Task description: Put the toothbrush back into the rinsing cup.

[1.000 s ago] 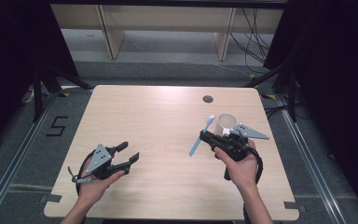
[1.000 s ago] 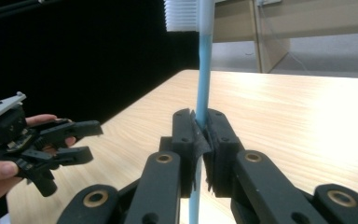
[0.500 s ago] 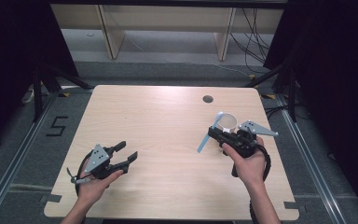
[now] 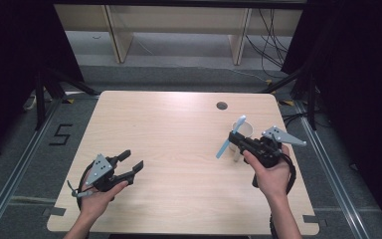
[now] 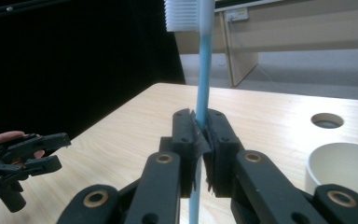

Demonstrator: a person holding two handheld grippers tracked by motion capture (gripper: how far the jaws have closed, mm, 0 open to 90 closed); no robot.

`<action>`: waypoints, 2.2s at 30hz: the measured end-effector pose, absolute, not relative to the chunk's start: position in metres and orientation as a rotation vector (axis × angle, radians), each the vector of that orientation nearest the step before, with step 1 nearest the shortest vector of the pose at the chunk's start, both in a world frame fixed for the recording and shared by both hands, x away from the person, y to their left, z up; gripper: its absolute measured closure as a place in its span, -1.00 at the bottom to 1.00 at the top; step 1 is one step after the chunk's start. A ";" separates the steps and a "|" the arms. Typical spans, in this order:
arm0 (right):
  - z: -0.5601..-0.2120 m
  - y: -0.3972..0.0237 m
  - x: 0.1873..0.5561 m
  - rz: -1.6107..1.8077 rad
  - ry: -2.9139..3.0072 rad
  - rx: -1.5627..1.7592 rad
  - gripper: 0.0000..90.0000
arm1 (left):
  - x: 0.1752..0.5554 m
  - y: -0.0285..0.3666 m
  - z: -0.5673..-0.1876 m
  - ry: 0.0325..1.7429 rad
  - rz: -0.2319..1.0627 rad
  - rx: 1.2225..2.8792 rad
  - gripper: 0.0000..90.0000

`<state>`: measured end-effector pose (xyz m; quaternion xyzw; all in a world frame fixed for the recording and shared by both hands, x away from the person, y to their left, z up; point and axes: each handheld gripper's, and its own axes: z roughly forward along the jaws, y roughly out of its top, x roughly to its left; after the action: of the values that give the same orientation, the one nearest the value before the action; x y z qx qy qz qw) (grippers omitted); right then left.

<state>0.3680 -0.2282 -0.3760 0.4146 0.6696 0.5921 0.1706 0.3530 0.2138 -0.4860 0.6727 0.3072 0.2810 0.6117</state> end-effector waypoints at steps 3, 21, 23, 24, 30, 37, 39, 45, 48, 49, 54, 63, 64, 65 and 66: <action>-0.374 -0.237 0.366 1.641 1.893 1.164 0.87 | 0.351 0.214 -0.485 0.739 0.642 1.565 -0.22; -0.362 -0.258 0.362 1.642 1.809 1.201 0.87 | 0.352 0.217 -0.489 0.758 0.633 1.567 -0.22; -0.359 -0.260 0.361 1.622 1.815 1.215 0.87 | 0.355 0.216 -0.490 0.734 0.633 1.550 -0.22; -0.357 -0.261 0.361 1.624 1.808 1.208 0.87 | 0.355 0.217 -0.490 0.730 0.634 1.550 -0.22; -0.350 -0.268 0.360 1.637 1.774 1.196 0.87 | 0.353 0.217 -0.488 0.760 0.632 1.562 -0.22; -0.349 -0.275 0.362 1.588 1.764 1.227 0.87 | 0.352 0.216 -0.488 0.762 0.631 1.557 -0.22; -0.349 -0.277 0.363 1.575 1.760 1.240 0.87 | 0.352 0.217 -0.488 0.756 0.634 1.557 -0.22; -0.352 -0.279 0.367 1.561 1.749 1.236 0.87 | 0.354 0.216 -0.489 0.730 0.641 1.557 -0.22; -0.352 -0.278 0.368 1.554 1.745 1.248 0.87 | 0.353 0.214 -0.489 0.759 0.631 1.568 -0.22; -0.352 -0.279 0.368 1.547 1.742 1.249 0.87 | 0.355 0.214 -0.490 0.735 0.638 1.564 -0.22; -0.354 -0.277 0.372 1.561 1.725 1.247 0.87 | 0.354 0.212 -0.490 0.758 0.630 1.571 -0.21; -0.355 -0.276 0.377 1.547 1.715 1.250 0.87 | 0.355 0.215 -0.490 0.755 0.631 1.568 -0.21; -0.354 -0.276 0.377 1.552 1.710 1.245 0.87 | 0.356 0.215 -0.490 0.742 0.628 1.551 -0.21; -0.354 -0.276 0.377 1.553 1.707 1.245 0.87 | 0.353 0.216 -0.489 0.773 0.626 1.566 -0.21; -0.353 -0.276 0.377 1.558 1.706 1.249 0.87 | 0.354 0.216 -0.488 0.766 0.628 1.561 -0.21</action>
<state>0.3770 -0.2757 -0.3531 0.4598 0.6281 0.5736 0.2551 0.3540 0.2158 -0.4884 0.6741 0.3307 0.2712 0.6022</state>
